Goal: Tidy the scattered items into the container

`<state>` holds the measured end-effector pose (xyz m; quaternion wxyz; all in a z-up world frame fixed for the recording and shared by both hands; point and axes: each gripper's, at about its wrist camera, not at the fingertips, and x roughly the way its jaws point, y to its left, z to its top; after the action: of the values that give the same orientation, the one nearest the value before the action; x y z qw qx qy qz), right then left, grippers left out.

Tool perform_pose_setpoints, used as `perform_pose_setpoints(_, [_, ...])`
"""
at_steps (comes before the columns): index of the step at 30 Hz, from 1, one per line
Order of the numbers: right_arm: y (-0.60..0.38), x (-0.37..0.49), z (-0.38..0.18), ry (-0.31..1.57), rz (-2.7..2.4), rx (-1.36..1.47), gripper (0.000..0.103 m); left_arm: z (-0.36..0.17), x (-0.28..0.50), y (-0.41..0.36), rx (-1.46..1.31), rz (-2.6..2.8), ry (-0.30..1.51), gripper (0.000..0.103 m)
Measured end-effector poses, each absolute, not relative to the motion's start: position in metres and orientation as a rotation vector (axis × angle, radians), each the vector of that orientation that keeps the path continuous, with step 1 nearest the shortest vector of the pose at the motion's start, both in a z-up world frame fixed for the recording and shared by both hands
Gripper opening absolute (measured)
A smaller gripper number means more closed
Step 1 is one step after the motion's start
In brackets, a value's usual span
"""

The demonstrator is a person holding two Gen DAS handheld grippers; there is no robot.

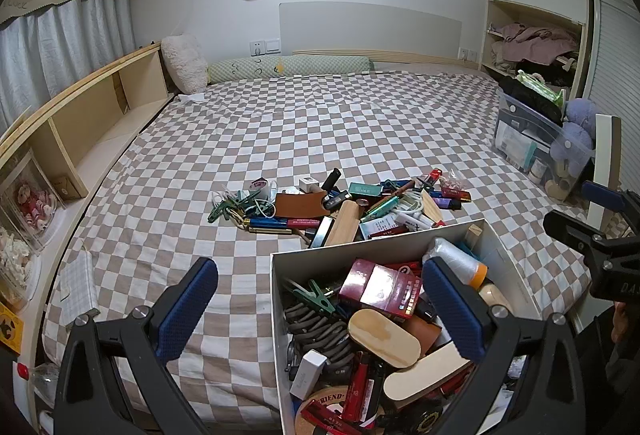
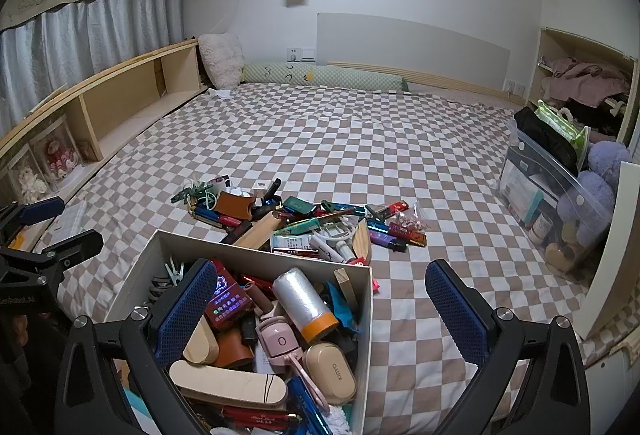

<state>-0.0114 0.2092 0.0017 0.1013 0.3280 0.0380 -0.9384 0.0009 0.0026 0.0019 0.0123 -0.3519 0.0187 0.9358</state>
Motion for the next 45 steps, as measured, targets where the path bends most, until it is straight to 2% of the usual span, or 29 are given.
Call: perform_pose_setpoints(45, [0.2078, -0.0101, 0.0013, 0.106, -2.771, 0.968, 0.103, -0.0012, 0.0039, 0.006, -1.077, 2.901, 0.067, 0.103])
